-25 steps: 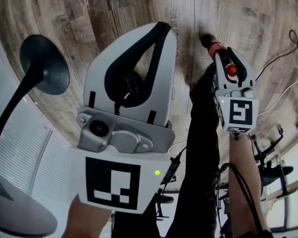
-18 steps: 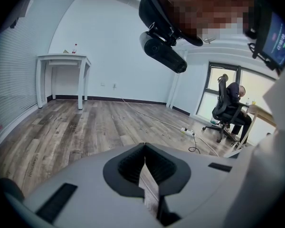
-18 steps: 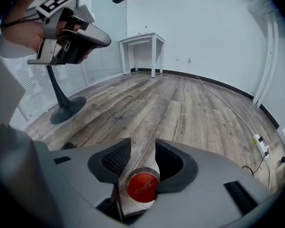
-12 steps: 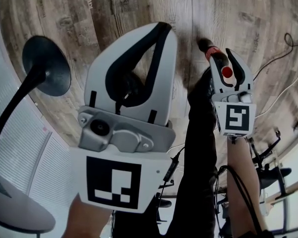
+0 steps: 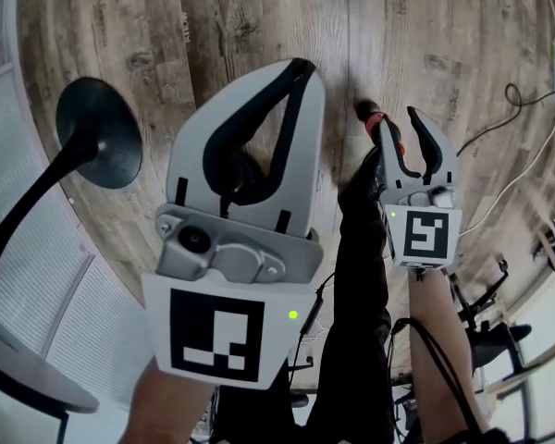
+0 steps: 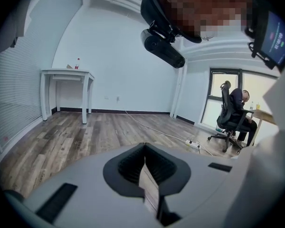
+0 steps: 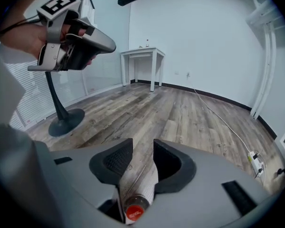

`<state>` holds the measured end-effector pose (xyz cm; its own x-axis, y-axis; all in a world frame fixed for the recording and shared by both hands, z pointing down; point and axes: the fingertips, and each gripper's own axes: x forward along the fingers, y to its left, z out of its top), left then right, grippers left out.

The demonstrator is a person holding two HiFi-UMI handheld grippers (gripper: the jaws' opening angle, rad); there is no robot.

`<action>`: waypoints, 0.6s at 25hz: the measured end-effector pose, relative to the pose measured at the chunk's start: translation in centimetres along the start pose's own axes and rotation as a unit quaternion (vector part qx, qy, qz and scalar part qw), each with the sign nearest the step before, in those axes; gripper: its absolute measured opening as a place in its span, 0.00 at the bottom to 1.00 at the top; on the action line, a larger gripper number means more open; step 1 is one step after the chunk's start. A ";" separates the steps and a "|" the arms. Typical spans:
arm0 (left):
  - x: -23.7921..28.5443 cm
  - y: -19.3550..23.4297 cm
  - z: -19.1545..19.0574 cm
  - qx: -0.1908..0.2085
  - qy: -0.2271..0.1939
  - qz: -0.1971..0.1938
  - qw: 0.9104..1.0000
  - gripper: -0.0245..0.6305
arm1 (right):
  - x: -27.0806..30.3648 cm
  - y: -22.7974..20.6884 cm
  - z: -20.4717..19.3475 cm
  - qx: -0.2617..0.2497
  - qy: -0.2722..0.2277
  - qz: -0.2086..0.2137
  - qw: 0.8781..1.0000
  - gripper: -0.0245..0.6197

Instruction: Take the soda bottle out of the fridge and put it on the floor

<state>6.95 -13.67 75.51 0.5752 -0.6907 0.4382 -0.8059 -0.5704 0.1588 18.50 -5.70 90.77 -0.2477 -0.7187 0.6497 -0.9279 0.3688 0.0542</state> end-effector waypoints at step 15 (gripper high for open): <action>-6.8 -0.4 21.5 0.011 -0.109 0.056 0.992 0.06 | -8.0 -2.6 24.9 -0.019 -0.151 0.006 0.988 0.09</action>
<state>6.37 -18.33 53.49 0.5007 -0.8290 0.2489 -0.8647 -0.4922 0.1000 15.96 -15.53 66.58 -0.3356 -0.8553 0.3948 -0.9146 0.3962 0.0809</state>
